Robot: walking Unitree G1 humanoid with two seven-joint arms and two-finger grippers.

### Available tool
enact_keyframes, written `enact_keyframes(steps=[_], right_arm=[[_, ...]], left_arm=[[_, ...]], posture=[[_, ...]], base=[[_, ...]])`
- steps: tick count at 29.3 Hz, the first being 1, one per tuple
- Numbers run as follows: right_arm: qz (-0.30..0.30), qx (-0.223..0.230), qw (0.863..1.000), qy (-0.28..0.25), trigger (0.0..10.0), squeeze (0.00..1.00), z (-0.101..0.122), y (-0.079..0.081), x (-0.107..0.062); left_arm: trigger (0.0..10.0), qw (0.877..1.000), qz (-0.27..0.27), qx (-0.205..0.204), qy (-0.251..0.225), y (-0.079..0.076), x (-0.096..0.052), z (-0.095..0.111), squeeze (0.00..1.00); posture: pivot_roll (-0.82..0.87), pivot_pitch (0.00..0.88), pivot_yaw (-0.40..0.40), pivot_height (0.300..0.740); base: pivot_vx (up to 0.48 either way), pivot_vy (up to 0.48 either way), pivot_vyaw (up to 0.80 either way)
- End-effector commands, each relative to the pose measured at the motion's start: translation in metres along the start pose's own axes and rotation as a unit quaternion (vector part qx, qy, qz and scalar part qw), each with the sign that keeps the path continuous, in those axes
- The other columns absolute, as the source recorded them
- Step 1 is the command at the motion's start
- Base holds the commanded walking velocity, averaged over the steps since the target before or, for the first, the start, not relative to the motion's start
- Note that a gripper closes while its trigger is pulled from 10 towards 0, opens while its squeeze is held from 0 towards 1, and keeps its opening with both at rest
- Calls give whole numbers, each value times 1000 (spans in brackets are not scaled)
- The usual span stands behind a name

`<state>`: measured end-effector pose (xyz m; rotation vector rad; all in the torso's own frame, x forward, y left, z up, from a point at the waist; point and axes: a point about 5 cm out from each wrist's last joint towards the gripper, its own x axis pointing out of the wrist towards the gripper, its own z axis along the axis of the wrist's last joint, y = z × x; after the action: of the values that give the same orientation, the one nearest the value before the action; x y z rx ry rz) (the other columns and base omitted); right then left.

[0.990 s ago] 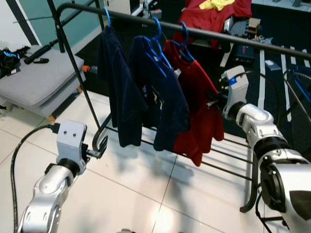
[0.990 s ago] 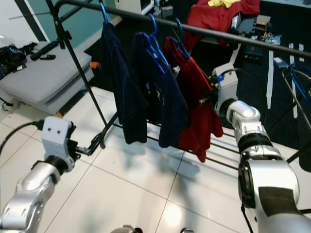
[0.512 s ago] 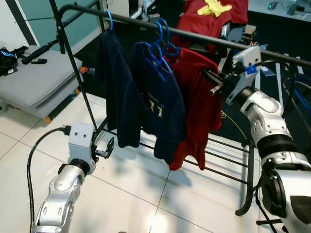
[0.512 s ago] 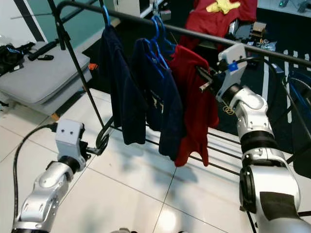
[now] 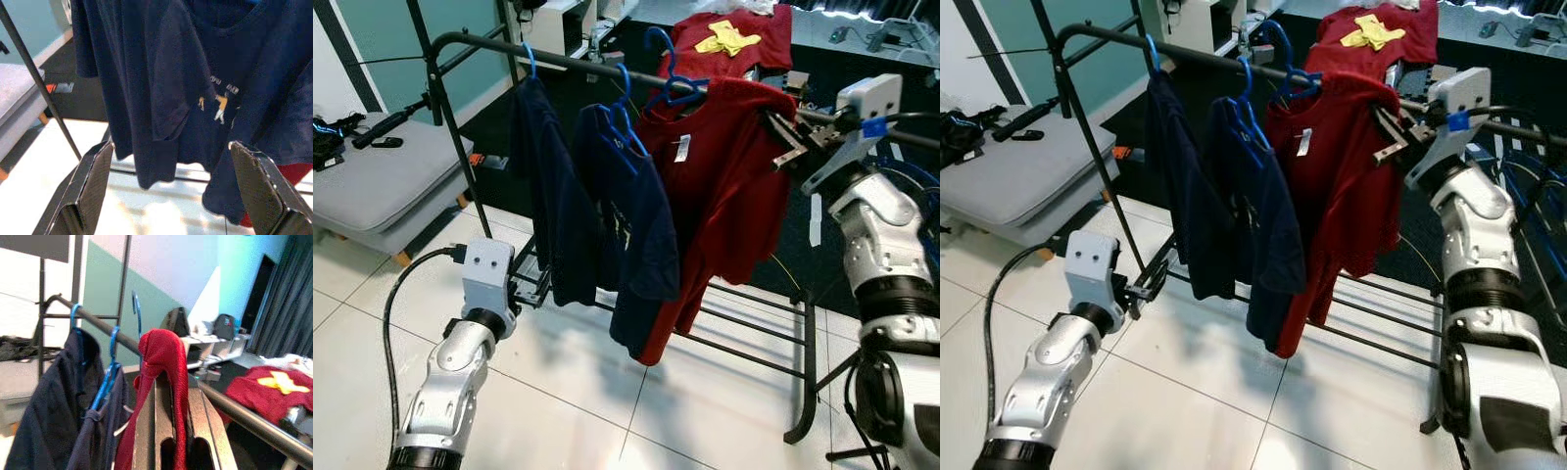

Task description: Hang hanger

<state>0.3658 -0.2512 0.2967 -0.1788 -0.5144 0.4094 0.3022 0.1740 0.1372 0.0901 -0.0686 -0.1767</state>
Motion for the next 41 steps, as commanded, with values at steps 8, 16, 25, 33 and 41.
enact_keyframes(steps=[8, 16, 25, 33, 41], right_arm=[[5, 6, 1000, 5, 0, 0, 13, -7, -59], [42, 31, 998, 17, 0, 0, 22, 2, -93], [204, 86, 975, 38, 0, 0, 46, 52, -120], [271, 131, 953, -25, 0, 0, 78, 81, -116], [324, 169, 927, -82, 0, 0, 92, 97, -101]], left_arm=[[10000, 999, -15, -27, -28, 23, 2, 8, 0], [10000, 990, -77, -78, -84, 36, 9, 36, 0], [10000, 938, -243, -178, -173, 31, 6, 79, 0], [10000, 836, -395, -297, -238, 30, -7, 114, 0], [10000, 756, -521, -309, -248, 31, -26, 123, 0]], posture=[[54, 54, -17, 740], [25, 56, 8, 740], [-18, 52, 29, 740], [-21, 45, 36, 740], [0, 37, 27, 740]], base=[[0, 0, 0], [0, 0, 0], [0, 0, 0], [0, 0, 0], [0, 0, 0]])
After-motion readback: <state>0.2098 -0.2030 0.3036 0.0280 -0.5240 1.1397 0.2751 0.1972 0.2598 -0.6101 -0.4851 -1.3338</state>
